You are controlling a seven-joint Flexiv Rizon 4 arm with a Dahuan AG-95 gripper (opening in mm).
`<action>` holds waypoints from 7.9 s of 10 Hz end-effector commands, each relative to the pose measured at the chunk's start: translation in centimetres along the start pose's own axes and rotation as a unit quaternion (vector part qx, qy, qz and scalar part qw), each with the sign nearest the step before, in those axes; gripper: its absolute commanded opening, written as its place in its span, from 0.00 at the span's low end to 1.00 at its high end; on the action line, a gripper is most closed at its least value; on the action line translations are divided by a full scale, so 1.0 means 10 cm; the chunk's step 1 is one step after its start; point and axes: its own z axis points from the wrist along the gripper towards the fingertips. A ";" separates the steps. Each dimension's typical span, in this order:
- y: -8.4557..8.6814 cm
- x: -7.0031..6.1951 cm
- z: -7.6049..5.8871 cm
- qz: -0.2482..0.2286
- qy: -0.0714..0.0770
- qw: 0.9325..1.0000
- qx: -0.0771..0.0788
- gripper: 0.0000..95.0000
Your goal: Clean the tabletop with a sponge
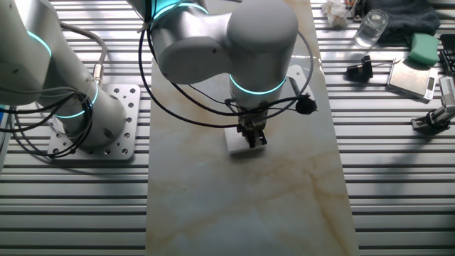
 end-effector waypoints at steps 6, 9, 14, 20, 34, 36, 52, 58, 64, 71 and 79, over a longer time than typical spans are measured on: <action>-0.19 -0.09 -0.01 -0.013 0.001 1.000 -0.005 0.00; -0.18 -0.09 0.01 -0.002 -0.001 1.000 -0.014 0.00; -0.05 -0.08 0.04 0.013 -0.001 1.000 -0.019 0.00; -0.02 -0.04 0.04 0.021 -0.002 0.999 -0.028 0.00; 0.21 -0.04 0.03 0.047 -0.005 0.998 -0.048 0.00; 0.21 -0.04 0.03 0.036 -0.004 0.998 -0.043 0.00; 0.13 0.00 -0.10 -0.001 0.002 1.000 -0.011 0.20; 0.08 0.03 -0.05 -0.002 -0.002 1.000 -0.011 0.20; 0.08 0.04 0.01 -0.003 -0.005 1.000 -0.012 0.20; 0.08 0.04 0.03 -0.001 -0.006 1.000 -0.012 0.20; 0.08 0.04 0.06 0.003 -0.008 1.000 -0.013 0.00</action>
